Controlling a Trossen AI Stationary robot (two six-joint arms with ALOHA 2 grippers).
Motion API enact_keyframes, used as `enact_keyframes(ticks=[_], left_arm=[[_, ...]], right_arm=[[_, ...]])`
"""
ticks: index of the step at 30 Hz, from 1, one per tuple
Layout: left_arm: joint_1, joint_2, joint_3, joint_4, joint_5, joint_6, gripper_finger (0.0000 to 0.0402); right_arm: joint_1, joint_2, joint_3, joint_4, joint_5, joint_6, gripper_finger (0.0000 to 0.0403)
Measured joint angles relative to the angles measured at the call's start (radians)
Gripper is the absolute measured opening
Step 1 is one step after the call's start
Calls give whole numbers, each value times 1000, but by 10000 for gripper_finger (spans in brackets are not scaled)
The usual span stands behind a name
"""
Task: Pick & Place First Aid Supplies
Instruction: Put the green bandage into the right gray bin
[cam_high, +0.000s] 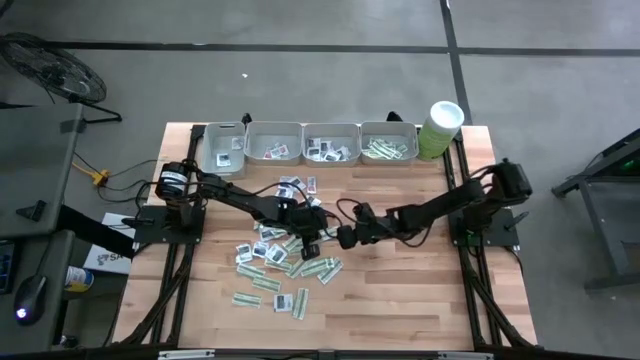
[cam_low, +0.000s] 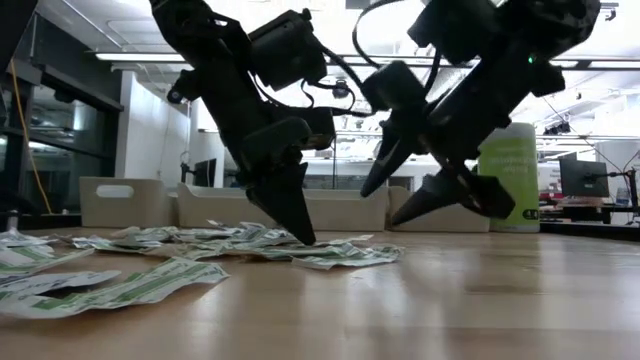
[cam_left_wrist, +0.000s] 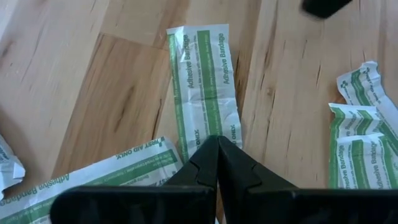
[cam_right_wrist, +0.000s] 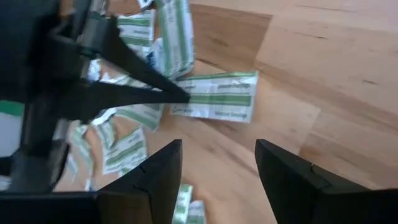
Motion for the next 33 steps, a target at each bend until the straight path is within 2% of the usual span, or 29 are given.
enact_keyframes(ticks=[8,15,24,28,33], left_arm=[[0,1,-1,-1,0,-4,0],[0,2,-2,10,-1,-4,0],[0,2,-2,11,0,-4,0],[0,2,-2,11,0,-4,0],[0,2,-3,11,0,-4,0]], right_arm=[[-2,47,0,13,46,13,197],[-6,120,1,118,67,41,197],[-34,139,2,163,55,49,194],[-36,140,2,162,51,49,165],[-36,141,2,157,51,46,99]])
